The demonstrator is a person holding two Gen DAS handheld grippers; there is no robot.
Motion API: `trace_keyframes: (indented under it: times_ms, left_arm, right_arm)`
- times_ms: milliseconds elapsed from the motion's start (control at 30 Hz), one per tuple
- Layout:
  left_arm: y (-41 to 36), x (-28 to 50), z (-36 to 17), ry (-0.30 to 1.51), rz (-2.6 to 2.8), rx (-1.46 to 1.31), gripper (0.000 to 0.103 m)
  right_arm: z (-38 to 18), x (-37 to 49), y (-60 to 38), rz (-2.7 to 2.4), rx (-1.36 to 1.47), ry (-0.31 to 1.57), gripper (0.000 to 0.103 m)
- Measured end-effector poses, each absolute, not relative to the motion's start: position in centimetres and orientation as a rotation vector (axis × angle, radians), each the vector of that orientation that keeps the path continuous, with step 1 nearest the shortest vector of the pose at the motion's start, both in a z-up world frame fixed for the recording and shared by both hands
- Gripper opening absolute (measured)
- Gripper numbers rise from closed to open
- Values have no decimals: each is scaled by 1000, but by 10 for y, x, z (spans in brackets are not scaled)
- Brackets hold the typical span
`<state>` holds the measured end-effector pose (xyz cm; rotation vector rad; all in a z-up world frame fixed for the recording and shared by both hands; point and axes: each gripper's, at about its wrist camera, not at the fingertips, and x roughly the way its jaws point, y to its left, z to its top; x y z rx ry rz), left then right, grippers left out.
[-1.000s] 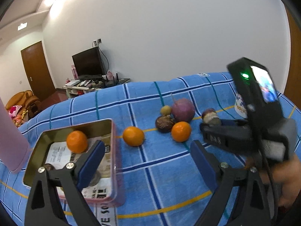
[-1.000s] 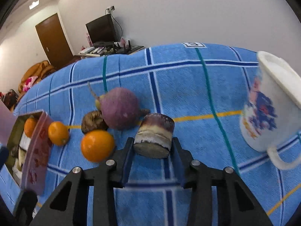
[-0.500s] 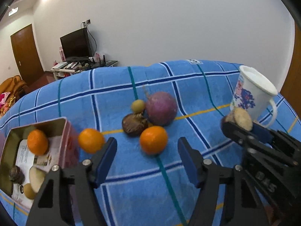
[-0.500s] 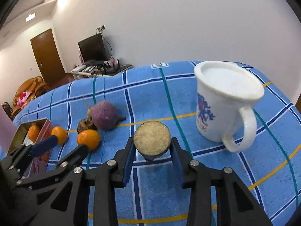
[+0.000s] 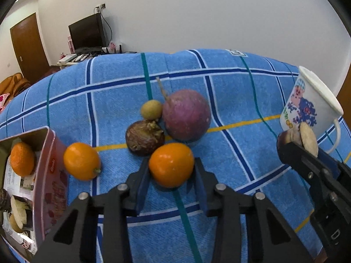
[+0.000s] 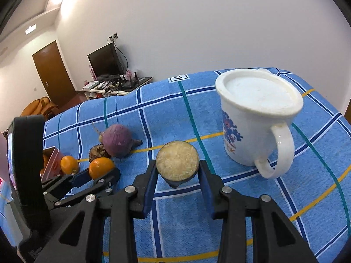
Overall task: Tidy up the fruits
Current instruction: 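Carry the taro slice and orange over the tin box with both grippers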
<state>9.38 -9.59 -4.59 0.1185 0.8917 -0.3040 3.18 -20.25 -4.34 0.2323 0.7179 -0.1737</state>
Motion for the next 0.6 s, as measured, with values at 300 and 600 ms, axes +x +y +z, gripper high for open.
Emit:
trace_keyframes:
  times_ms: [300, 600]
  left_arm:
    - [-79, 64, -28, 779, -280, 115, 40]
    - [-48, 33, -22, 720, -236, 104, 40]
  right_arm:
    - [-41, 29, -194, -213, 166, 647, 39]
    - [-34, 19, -183, -212, 115, 545, 39]
